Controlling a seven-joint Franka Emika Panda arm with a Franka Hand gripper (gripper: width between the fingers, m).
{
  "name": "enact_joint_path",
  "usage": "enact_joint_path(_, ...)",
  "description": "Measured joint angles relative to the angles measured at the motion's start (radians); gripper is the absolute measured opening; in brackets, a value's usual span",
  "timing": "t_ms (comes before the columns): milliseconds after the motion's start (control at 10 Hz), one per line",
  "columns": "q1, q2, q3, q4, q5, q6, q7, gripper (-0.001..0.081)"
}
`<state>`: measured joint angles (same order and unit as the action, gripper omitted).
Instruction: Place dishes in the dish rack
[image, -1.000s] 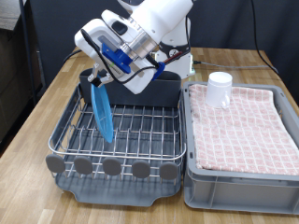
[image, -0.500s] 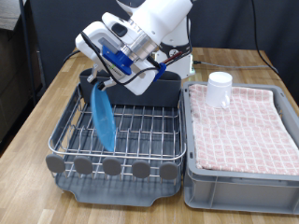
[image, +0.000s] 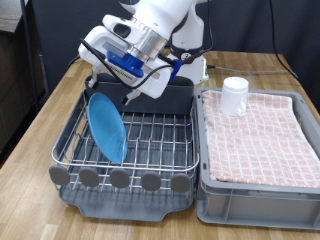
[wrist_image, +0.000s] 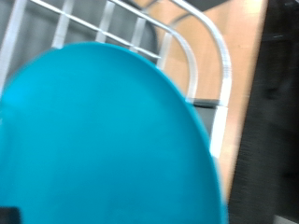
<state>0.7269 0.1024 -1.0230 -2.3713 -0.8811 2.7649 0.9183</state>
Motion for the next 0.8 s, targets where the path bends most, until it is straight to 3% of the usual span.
enact_joint_path(100, -0.012, -0.012, 0.021, -0.002, 0.180, -0.004, -0.169, 0.0690)
enact_joint_path(200, -0.015, -0.031, 0.030, -0.002, 0.313, -0.023, -0.299, 0.0778)
enact_joint_path(400, -0.013, -0.091, 0.036, 0.005, 0.467, -0.119, -0.439, 0.0797)
enact_joint_path(600, -0.013, -0.170, 0.042, 0.013, 0.482, -0.198, -0.459, 0.0797)
enact_joint_path(800, -0.014, -0.257, 0.059, 0.010, 0.437, -0.258, -0.461, 0.0802)
